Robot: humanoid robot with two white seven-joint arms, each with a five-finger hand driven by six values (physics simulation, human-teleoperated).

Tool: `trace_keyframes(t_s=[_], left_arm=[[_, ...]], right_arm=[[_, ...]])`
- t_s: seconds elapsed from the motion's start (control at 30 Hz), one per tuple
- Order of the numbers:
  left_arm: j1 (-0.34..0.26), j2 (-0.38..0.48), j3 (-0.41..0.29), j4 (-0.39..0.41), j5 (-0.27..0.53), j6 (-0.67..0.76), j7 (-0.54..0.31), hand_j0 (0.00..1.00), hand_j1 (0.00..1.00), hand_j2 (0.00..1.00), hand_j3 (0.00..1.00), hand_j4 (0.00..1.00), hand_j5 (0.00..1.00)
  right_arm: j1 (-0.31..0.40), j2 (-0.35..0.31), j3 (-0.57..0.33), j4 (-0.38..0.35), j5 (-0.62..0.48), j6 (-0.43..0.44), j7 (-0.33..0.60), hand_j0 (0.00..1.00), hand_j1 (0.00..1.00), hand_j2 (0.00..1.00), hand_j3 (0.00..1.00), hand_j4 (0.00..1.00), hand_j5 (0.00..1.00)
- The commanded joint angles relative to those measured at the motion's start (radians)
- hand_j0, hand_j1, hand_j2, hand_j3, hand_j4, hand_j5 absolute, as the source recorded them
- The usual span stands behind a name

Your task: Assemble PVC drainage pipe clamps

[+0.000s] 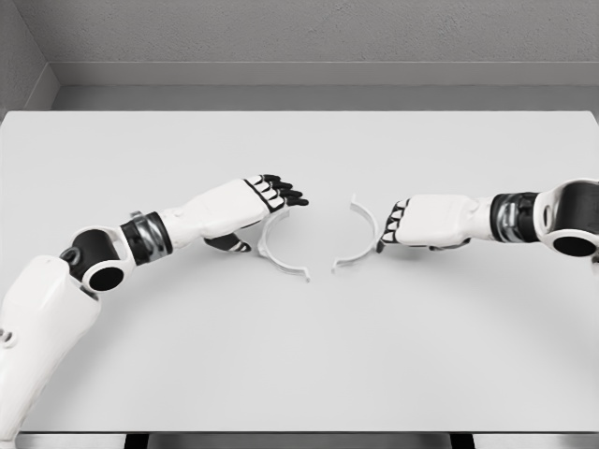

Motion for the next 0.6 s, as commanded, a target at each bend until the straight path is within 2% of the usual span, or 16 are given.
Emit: trace_keyframes(t_s=[0.0,0.37,0.47,0.57], left_arm=[[0.000,-0.008,0.001,-0.002,0.008,0.002,-0.002,1.00,1.00,1.00,1.00,1.00,1.00],[-0.006,-0.051,0.010,-0.008,-0.015,0.002,-0.016,1.00,1.00,1.00,1.00,1.00,1.00],[-0.006,-0.069,0.010,-0.008,-0.023,0.002,-0.019,1.00,1.00,1.00,1.00,1.00,1.00],[-0.006,-0.072,0.010,-0.014,-0.023,0.002,-0.019,1.00,1.00,1.00,1.00,1.00,1.00]], right_arm=[[0.000,0.007,0.000,0.000,-0.003,0.002,0.000,0.80,0.80,0.80,0.80,0.80,0.80],[-0.043,-0.021,-0.008,0.014,-0.006,0.002,0.000,0.84,0.84,0.84,0.84,0.84,0.84],[-0.083,0.001,-0.008,0.083,-0.005,0.002,0.000,0.84,0.84,0.84,0.84,0.84,0.84],[-0.118,0.051,-0.002,0.157,-0.002,0.002,0.000,0.84,0.84,0.84,0.84,0.84,0.84]])
